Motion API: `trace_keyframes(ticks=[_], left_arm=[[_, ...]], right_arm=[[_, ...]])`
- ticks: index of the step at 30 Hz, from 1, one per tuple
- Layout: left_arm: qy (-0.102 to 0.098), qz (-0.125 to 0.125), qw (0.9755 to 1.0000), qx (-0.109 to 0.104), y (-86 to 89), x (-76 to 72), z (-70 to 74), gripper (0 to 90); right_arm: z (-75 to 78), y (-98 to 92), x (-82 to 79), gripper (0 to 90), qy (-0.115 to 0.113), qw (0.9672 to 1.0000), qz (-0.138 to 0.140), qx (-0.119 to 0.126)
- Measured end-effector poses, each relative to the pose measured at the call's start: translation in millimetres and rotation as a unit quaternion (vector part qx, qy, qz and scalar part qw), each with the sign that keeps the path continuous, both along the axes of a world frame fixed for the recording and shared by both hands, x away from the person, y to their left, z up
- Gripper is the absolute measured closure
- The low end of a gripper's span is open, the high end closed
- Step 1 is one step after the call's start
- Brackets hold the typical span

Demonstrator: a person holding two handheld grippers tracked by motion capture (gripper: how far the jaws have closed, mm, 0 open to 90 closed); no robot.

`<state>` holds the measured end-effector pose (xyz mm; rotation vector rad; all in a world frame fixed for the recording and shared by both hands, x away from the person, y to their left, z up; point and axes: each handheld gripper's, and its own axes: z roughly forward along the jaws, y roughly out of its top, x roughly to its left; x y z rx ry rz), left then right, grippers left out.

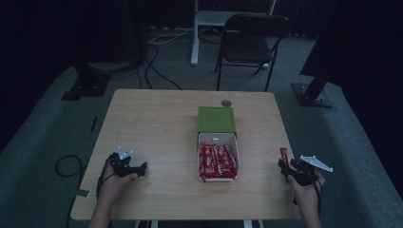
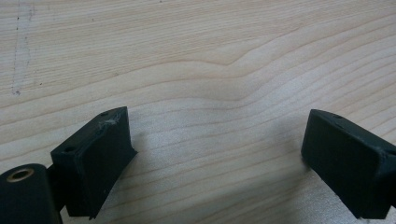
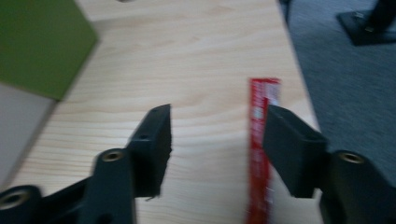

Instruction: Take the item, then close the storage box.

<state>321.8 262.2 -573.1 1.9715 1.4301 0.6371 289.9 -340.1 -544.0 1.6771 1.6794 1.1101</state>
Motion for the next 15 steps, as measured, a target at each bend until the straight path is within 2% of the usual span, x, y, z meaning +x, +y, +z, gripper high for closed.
trace_keyframes(ticks=[1, 3, 4, 6, 9, 12, 14, 15], left_arm=[[0.000, 0.000, 1.0000, 0.000, 0.0, 0.0, 0.0, 9.5], [0.000, 0.000, 1.0000, 0.000, 0.0, 0.0, 0.0, 9.5], [0.000, 0.000, 1.0000, 0.000, 0.0, 0.0, 0.0, 9.5], [0.001, -0.001, 1.0000, 0.001, 0.2, 0.0, 0.1, 9.5], [0.001, 0.000, 1.0000, 0.001, 0.1, 0.1, 0.2, 9.5], [0.002, 0.003, 1.0000, 0.002, -0.7, 0.2, 0.4, 9.5], [0.001, 0.002, 1.0000, 0.002, -1.3, 0.4, 0.3, 9.6], [0.002, -0.006, 1.0000, 0.003, -3.9, -0.1, 0.4, 9.6]], right_arm=[[2.0, 3.3, 0.1, 30.5, -0.002, 1.0000, 0.007, -0.006], [5.0, 10.2, 0.9, 22.4, 0.000, 0.9996, 0.026, -0.014], [5.9, 13.9, 1.4, 13.7, 0.000, 0.9993, 0.034, -0.015], [7.0, 20.4, 2.4, 14.2, -0.008, 0.9985, 0.048, -0.024], [9.8, 29.4, 3.3, 14.2, -0.012, 0.9969, 0.078, 0.000], [14.5, 40.0, 2.0, 13.3, -0.030, 0.9926, 0.115, -0.021], [16.3, 43.1, 1.4, 13.3, -0.036, 0.9919, 0.121, -0.018], [18.2, 46.4, 0.7, 12.9, -0.040, 0.9915, 0.124, -0.012]])
